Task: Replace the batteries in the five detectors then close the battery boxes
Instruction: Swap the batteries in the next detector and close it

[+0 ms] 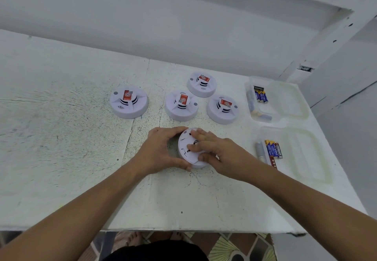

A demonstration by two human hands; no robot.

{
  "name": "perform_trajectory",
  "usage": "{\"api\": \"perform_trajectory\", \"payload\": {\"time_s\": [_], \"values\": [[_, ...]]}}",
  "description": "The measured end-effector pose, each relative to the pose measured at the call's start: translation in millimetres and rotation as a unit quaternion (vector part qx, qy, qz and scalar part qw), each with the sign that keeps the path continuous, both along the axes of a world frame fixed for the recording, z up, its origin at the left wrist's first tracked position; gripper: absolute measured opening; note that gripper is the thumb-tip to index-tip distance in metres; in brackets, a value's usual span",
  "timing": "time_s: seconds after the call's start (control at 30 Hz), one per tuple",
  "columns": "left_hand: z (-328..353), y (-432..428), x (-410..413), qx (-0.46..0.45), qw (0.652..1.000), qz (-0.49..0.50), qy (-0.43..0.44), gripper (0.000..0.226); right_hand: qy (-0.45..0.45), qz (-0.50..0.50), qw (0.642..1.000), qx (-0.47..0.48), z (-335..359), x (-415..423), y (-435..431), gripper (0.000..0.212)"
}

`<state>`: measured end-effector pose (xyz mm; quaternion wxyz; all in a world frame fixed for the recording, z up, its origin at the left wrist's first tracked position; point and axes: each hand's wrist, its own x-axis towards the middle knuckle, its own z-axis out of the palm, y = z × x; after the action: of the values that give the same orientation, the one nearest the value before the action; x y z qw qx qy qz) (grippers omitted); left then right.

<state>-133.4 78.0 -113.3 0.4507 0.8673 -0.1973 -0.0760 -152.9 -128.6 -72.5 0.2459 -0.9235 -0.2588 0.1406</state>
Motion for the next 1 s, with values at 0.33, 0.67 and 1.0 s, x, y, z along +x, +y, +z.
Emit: {"api": "perform_trajectory", "payload": {"time_s": [0.33,0.67,1.0], "values": [[-5,0,-1,0.006,1.0,0.004,-0.003,0.101,-0.009,-0.005,1.0,0.011,-5,-2,1,0.038],[-8,0,-4,-0.005,0.999,0.027,0.026,0.099,-0.014,-0.038,0.999,0.013,-8,-10,10,0.036],[0,-1,-7,0.0,0.999,0.036,0.036,0.087,-0.018,-0.069,0.997,0.008,-12,-18,14,0.037]]}}
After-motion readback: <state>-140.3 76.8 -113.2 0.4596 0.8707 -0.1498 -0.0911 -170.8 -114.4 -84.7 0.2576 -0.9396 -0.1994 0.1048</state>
